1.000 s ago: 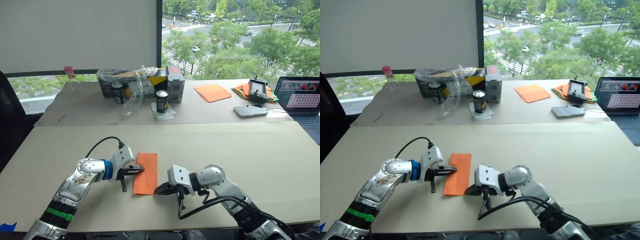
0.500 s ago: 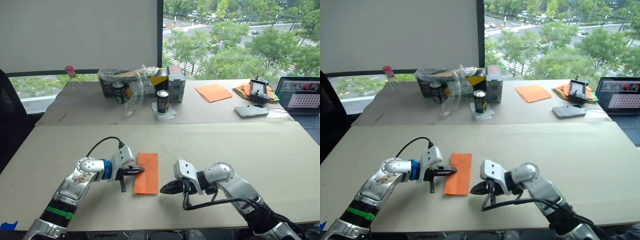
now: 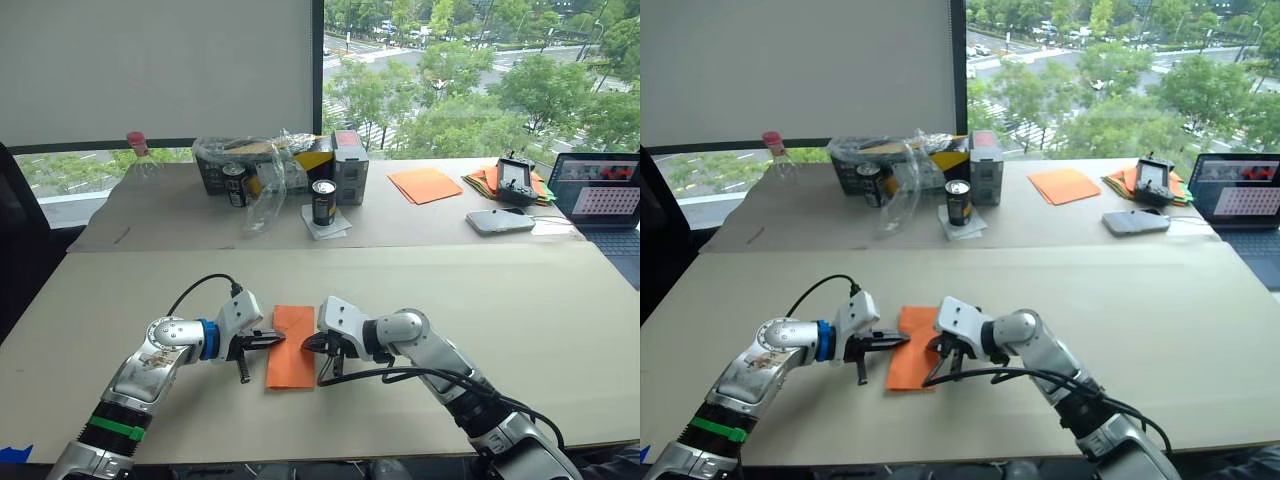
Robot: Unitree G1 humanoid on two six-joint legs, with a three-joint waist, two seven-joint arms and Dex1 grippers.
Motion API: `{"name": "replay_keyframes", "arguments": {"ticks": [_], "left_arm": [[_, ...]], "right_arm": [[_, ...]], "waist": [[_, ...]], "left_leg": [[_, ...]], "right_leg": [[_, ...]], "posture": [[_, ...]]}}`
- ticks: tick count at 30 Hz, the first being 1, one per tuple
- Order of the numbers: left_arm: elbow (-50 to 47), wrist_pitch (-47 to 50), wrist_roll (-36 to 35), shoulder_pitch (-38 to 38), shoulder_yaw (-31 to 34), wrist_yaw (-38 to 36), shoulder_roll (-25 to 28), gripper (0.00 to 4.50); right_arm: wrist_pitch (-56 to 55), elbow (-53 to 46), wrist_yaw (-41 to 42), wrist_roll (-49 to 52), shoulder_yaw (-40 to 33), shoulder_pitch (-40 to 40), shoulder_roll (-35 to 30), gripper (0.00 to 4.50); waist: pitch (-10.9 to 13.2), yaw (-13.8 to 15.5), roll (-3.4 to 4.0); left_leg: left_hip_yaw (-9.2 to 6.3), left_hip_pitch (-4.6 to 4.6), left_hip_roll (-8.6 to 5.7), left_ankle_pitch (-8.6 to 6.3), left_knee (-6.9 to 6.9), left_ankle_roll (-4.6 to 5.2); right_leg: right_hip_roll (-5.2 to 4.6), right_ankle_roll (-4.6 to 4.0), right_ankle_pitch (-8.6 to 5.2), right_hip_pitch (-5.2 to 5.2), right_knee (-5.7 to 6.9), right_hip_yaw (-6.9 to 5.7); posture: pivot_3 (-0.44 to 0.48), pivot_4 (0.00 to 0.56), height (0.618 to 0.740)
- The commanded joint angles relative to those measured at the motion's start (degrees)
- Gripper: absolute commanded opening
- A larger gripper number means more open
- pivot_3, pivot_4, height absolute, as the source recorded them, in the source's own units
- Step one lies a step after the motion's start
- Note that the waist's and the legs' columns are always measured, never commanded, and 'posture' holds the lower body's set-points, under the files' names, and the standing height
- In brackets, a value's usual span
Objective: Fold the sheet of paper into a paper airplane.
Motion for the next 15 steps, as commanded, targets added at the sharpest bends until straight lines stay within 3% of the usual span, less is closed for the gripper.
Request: {"name": "replay_keyframes", "arguments": {"ticks": [1,7,11,15], "left_arm": [[-5.1,2.5,-2.6,1.2,3.3,1.1,1.1,0.0],[-8.7,5.7,-6.0,4.3,8.5,3.4,1.9,0.0],[-11.6,14.0,-13.9,3.4,15.1,5.3,1.5,0.0],[-10.5,12.5,-12.6,4.1,14.2,3.2,5.0,0.0]], "right_arm": [[0.3,3.4,-1.1,-1.4,0.3,1.0,0.0,0.02],[-2.7,0.9,0.5,2.1,-3.1,1.0,0.5,0.02],[1.7,-5.6,1.2,7.8,-8.8,0.3,-0.3,0.02],[6.9,-12.3,3.7,11.5,-11.3,0.6,-4.0,0.02]], "waist": [[0.0,0.1,0.0],[0.0,0.2,0.01],[0.2,0.3,-0.03],[0.2,0.4,-0.02]], "left_leg": [[0.0,0.0,0.02,0.0,0.0,0.0],[-0.01,-0.01,0.0,0.0,0.01,0.0],[-0.01,-0.1,-0.01,0.0,0.01,0.0],[-0.02,-0.13,-0.01,-0.02,-0.01,-0.01]], "right_leg": [[0.01,0.0,0.0,0.01,0.0,-0.01],[0.01,0.0,0.0,0.0,-0.01,0.0],[0.0,0.0,0.0,-0.07,-0.02,-0.01],[-0.01,0.0,0.0,-0.08,-0.07,-0.01]], "posture": [[0.0,0.15,0.67],[0.0,0.15,0.67],[0.0,0.15,0.67],[0.0,0.15,0.67]]}}
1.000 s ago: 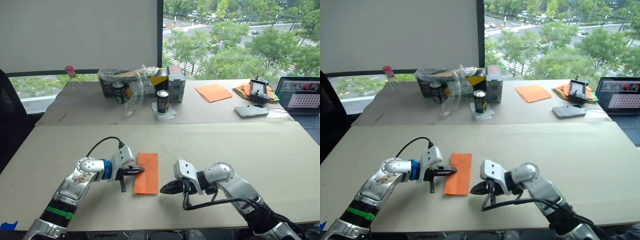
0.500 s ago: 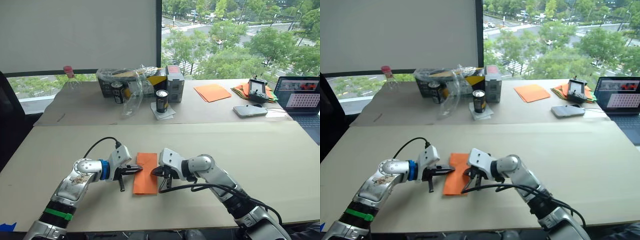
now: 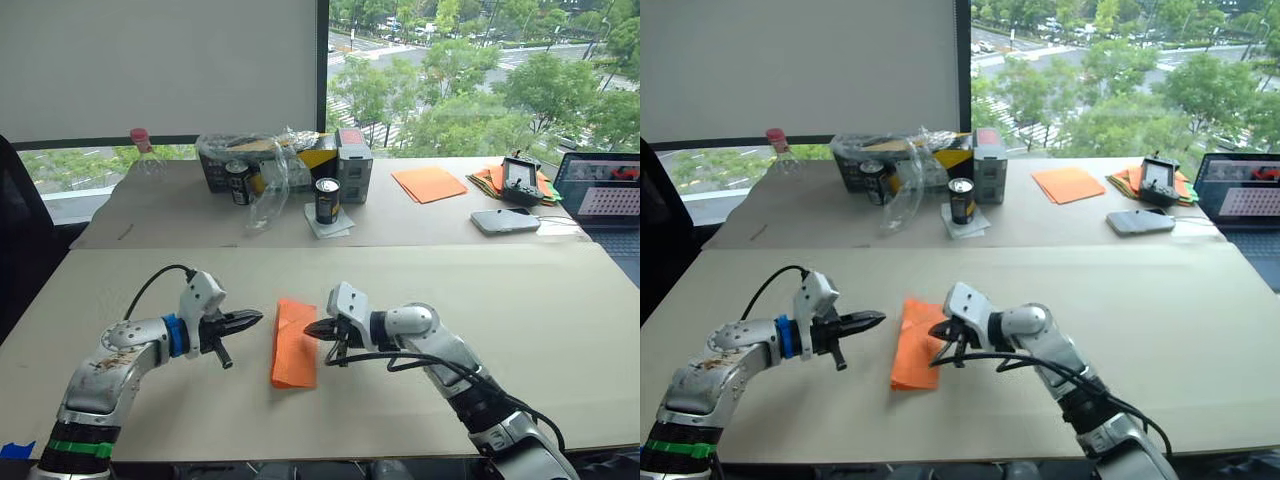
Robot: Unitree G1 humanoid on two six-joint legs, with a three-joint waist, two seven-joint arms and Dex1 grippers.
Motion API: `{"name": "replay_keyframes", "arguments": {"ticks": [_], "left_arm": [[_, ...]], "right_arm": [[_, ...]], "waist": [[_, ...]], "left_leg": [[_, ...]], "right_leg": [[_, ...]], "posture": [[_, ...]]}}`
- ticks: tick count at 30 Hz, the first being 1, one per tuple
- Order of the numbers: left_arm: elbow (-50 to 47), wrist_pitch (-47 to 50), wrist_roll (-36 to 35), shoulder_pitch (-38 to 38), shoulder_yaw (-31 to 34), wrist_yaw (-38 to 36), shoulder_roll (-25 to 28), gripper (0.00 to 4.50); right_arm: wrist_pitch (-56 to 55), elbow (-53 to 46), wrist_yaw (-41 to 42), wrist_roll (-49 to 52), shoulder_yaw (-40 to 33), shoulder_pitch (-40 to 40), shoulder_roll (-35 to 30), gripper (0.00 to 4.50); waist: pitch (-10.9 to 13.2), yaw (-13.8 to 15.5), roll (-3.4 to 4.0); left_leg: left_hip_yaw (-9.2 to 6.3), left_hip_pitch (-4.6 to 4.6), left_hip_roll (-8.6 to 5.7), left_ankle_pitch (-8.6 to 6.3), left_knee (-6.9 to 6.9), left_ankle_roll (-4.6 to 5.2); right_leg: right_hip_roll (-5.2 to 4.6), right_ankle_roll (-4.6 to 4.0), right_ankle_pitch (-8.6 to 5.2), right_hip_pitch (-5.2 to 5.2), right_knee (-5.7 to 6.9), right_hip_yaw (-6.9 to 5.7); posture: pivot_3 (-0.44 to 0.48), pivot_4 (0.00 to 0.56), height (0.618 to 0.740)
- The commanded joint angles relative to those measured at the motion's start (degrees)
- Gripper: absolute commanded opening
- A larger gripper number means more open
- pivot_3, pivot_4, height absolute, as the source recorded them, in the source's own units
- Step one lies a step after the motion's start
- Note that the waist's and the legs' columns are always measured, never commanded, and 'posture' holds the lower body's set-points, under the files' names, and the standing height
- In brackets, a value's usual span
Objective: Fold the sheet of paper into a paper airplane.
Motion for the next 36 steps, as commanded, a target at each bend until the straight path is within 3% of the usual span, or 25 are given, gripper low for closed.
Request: {"name": "replay_keyframes", "arguments": {"ticks": [1,15,36], "left_arm": [[-0.2,-1.5,0.7,-0.1,0.0,-1.6,2.5,0.0],[7.4,-9.5,5.9,-4.8,-11.2,-4.3,-1.9,0.0],[23.3,-16.6,13.6,-17.7,-25.1,-9.8,-15.6,0.0]], "right_arm": [[4.1,-7.4,1.8,3.9,-3.3,-0.2,-3.0,0.02],[11.0,-15.1,-2.1,6.2,-11.1,4.3,-14.4,0.02],[23.6,-29.5,-12.2,9.7,-20.1,14.8,-18.7,0.02]], "waist": [[0.0,0.0,0.02],[0.1,0.3,-0.07],[0.1,0.9,-0.14]], "left_leg": [[0.0,0.0,0.0,-0.01,-0.01,0.0],[0.0,-0.21,-0.03,-0.01,0.02,0.01],[0.0,-0.36,-0.08,-0.02,0.11,0.06]], "right_leg": [[0.0,0.0,0.0,0.0,-0.02,0.0],[-0.08,0.0,0.0,-0.06,-0.09,-0.03],[-0.11,0.01,0.0,-0.08,-0.15,-0.06]], "posture": [[0.0,0.15,0.67],[0.0,0.15,0.67],[0.0,0.15,0.67]]}}
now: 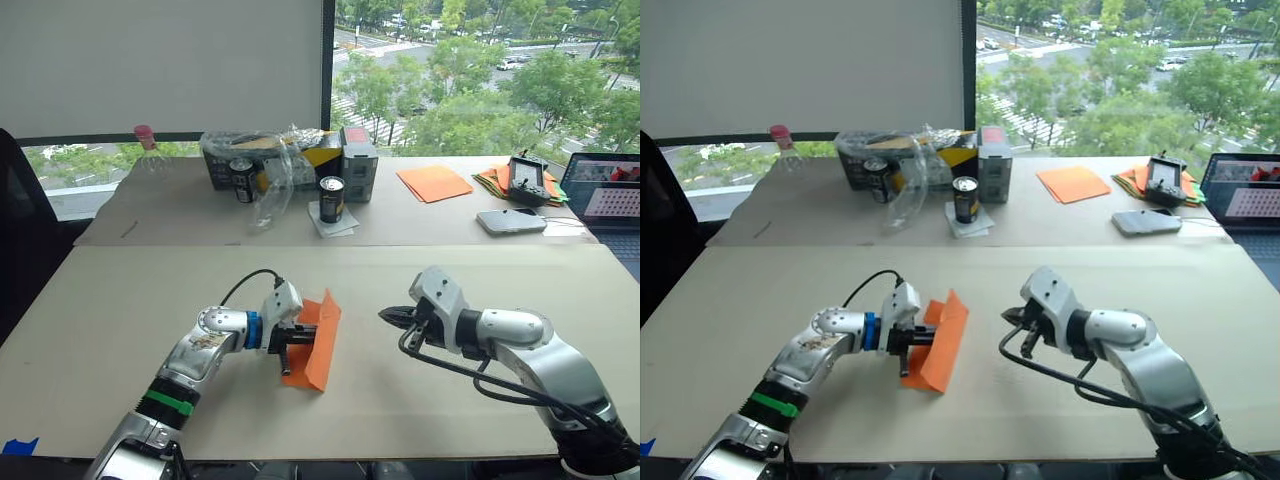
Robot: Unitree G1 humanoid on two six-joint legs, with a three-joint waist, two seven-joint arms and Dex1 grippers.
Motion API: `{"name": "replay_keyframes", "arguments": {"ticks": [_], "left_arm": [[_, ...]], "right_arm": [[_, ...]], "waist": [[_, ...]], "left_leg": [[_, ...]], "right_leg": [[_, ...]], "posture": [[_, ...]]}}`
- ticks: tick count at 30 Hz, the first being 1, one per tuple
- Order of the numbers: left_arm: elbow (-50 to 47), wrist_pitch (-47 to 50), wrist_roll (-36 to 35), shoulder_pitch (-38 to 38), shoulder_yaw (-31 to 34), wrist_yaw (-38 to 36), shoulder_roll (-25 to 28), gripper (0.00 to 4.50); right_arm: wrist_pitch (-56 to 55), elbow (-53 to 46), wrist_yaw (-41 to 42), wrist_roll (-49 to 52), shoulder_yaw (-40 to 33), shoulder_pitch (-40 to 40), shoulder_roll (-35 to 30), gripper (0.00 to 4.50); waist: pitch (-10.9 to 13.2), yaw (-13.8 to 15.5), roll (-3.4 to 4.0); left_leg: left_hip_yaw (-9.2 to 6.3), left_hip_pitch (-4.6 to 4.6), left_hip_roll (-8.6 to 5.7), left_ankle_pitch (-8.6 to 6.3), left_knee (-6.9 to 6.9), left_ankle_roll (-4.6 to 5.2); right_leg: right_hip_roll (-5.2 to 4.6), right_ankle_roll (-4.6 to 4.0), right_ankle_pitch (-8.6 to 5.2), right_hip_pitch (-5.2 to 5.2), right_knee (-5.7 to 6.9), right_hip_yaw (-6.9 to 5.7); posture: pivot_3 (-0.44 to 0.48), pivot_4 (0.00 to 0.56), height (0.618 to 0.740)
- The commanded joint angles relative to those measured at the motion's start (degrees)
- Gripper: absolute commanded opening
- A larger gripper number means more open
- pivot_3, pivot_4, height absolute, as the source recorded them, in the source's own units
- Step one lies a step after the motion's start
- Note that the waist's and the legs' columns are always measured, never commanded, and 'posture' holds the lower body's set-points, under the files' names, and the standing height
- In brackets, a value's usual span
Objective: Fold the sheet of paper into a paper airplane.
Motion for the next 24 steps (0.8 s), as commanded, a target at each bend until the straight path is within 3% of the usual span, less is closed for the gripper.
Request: {"name": "replay_keyframes", "arguments": {"ticks": [1,11,20,24], "left_arm": [[2.6,-1.6,2.6,-2.2,-2.1,-0.6,-1.3,0.0],[3.1,0.0,6.2,-2.5,-6.6,-0.9,-4.3,0.0],[3.3,-1.5,10.8,-2.8,-8.4,-0.5,-0.5,0.0],[1.2,-0.1,11.9,-2.1,-9.1,1.2,-0.2,0.0]], "right_arm": [[2.6,-4.9,-1.9,1.8,-4.2,1.4,-1.4,0.02],[7.3,-9.0,-6.0,3.1,-7.4,5.2,-2.2,0.02],[12.5,-10.2,-8.0,6.8,-4.1,9.2,-0.5,0.02],[13.7,-9.6,-11.6,6.3,-2.7,7.2,2.4,0.02]], "waist": [[0.0,0.2,0.0],[0.0,0.8,0.0],[0.0,0.6,-0.04],[-0.1,0.1,-0.02]], "left_leg": [[0.0,0.01,0.0,0.0,0.0,0.0],[0.0,0.05,0.0,0.0,0.03,0.02],[-0.01,0.11,0.03,0.0,0.02,0.02],[0.02,0.2,0.09,0.01,0.02,0.02]], "right_leg": [[0.0,0.0,0.0,0.02,0.0,-0.01],[-0.01,0.01,0.0,0.1,0.0,0.0],[0.01,0.01,-0.01,0.18,-0.01,-0.02],[0.03,0.01,0.0,0.23,0.02,0.02]], "posture": [[0.0,0.15,0.67],[0.0,0.15,0.67],[0.0,0.15,0.67],[0.0,0.15,0.67]]}}
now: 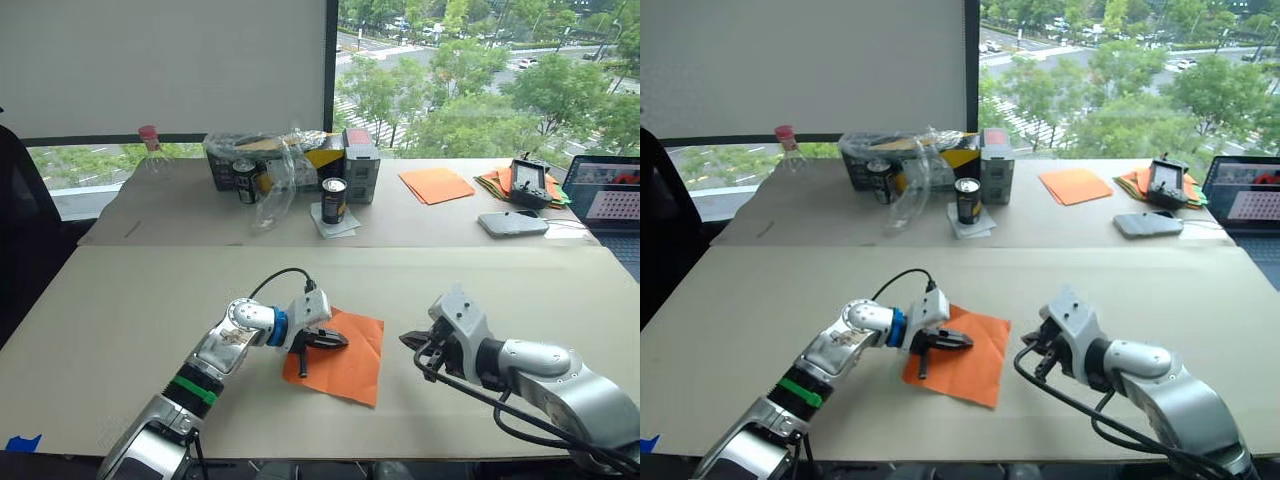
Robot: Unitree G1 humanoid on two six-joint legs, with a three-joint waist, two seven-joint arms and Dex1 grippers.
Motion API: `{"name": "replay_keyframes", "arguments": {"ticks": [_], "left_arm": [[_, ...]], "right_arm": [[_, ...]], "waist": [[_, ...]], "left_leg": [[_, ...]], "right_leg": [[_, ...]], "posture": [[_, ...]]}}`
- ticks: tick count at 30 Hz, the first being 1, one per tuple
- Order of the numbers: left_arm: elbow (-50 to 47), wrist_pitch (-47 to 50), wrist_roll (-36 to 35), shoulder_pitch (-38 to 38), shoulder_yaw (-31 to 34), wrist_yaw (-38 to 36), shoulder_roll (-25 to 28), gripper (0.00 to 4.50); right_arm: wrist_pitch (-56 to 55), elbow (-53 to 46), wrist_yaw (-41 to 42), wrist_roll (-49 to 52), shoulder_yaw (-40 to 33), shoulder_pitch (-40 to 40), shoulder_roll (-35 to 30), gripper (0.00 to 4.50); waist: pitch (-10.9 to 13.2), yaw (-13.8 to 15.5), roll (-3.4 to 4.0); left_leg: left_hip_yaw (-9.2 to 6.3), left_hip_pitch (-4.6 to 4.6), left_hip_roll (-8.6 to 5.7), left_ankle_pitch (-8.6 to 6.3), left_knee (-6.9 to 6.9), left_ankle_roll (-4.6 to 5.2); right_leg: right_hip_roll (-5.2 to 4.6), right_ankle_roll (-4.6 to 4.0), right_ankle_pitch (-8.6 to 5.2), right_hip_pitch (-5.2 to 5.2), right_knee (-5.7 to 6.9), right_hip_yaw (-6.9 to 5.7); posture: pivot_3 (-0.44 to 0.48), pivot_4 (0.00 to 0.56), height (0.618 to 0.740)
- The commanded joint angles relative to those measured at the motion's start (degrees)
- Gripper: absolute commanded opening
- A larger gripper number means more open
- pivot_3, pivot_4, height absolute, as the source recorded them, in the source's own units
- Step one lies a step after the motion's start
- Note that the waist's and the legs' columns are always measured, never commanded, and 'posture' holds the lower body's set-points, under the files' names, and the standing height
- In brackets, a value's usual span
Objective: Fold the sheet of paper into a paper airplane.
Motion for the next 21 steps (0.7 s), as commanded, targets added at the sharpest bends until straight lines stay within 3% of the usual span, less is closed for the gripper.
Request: {"name": "replay_keyframes", "arguments": {"ticks": [1,6,9,12,21], "left_arm": [[0.5,2.6,4.1,2.2,-2.7,1.6,1.1,0.0],[-4.4,6.8,1.3,3.2,0.5,3.1,1.4,0.0],[-8.8,12.3,-6.4,3.8,8.4,3.3,1.3,0.0],[-11.2,14.7,-9.9,4.1,12.3,3.2,2.3,0.0],[-10.8,11.9,-7.4,5.6,11.6,2.1,8.6,0.0]], "right_arm": [[0.3,-0.6,-3.4,-0.5,0.7,-2.5,1.5,0.02],[1.9,1.4,-7.4,0.7,-1.7,-4.3,5.7,0.02],[3.8,1.0,-6.2,3.7,-4.0,-5.4,6.1,0.02],[4.4,1.1,-5.7,5.0,-4.4,-5.6,5.1,0.02],[5.1,1.4,-4.5,5.9,-4.1,-7.1,0.8,0.02]], "waist": [[0.0,0.0,0.01],[0.0,0.0,-0.03],[0.0,-0.3,-0.03],[0.0,-0.6,-0.03],[0.0,-0.7,-0.02]], "left_leg": [[0.0,0.02,0.0,0.0,0.0,0.0],[-0.02,0.05,-0.01,0.0,-0.01,0.0],[-0.01,-0.02,-0.02,0.0,-0.01,0.0],[-0.04,-0.09,-0.02,0.01,-0.01,0.0],[-0.04,-0.1,-0.06,0.0,-0.02,0.0]], "right_leg": [[0.0,0.0,0.0,0.01,0.0,0.0],[0.01,0.01,-0.01,0.03,0.0,-0.02],[0.02,0.01,-0.01,-0.08,0.03,0.01],[0.03,0.01,-0.01,-0.17,0.06,-0.02],[0.0,0.01,-0.01,-0.15,0.03,-0.02]], "posture": [[0.0,0.15,0.67],[0.0,0.15,0.67],[0.0,0.15,0.67],[0.0,0.15,0.67],[0.0,0.15,0.67]]}}
